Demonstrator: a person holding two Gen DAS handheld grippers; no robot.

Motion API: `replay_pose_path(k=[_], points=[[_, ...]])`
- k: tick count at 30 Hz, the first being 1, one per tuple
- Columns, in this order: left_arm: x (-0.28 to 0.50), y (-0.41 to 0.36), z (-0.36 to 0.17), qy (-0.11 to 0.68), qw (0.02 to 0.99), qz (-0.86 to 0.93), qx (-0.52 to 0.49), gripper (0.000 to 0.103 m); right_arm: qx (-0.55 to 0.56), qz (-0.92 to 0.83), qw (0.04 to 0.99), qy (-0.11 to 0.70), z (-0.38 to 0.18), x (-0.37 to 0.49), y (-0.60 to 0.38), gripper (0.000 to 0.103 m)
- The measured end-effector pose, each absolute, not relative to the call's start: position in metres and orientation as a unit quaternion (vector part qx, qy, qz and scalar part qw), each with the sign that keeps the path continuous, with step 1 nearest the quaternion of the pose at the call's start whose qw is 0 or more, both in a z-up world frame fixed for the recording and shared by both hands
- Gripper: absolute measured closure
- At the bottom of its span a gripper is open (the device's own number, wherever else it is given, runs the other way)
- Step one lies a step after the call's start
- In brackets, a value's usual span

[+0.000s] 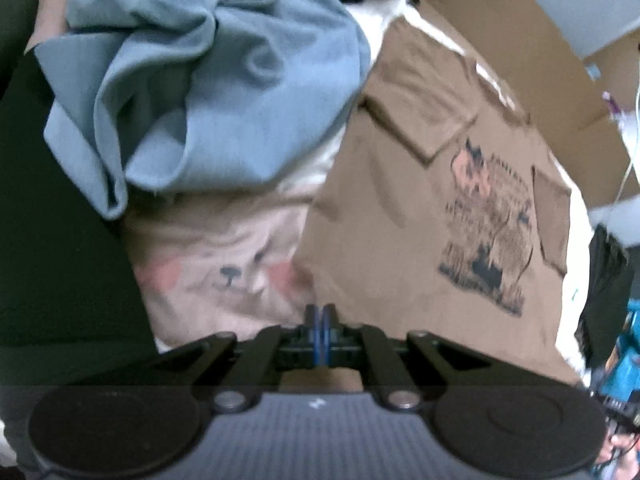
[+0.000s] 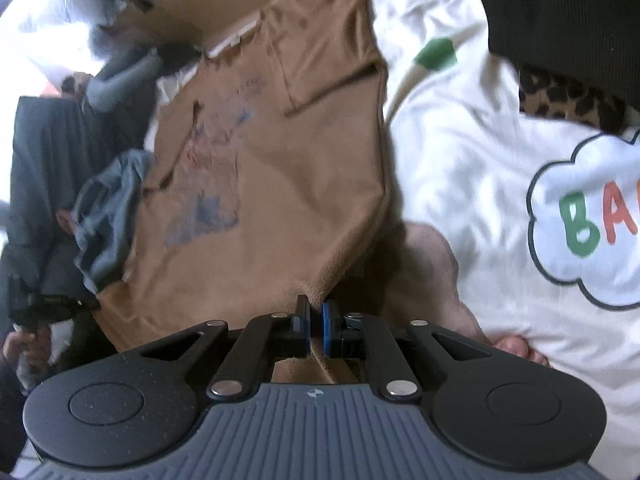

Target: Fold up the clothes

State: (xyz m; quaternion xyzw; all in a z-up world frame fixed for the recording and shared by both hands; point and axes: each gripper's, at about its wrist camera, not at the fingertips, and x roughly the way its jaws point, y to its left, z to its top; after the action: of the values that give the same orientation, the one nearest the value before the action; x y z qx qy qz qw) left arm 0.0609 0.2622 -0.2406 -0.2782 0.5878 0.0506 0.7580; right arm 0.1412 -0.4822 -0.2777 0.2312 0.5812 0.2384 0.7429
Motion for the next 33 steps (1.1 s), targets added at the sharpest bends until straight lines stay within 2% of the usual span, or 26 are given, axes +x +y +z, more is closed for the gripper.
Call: replay_pose_path(k=[19,33], points=[[0.148,0.277,-0.275,0.532,0.784,0.097,-0.305,0.101,0.258,0.196,0.785,0.529,-0.279,0.230,-0.431,0.100],[0.193,0.279,-0.334,0.538,0.777,0.119,-0.304,0.100,0.270,0.144,0.795,0.524,-0.326,0.275,-0.416,0.099]])
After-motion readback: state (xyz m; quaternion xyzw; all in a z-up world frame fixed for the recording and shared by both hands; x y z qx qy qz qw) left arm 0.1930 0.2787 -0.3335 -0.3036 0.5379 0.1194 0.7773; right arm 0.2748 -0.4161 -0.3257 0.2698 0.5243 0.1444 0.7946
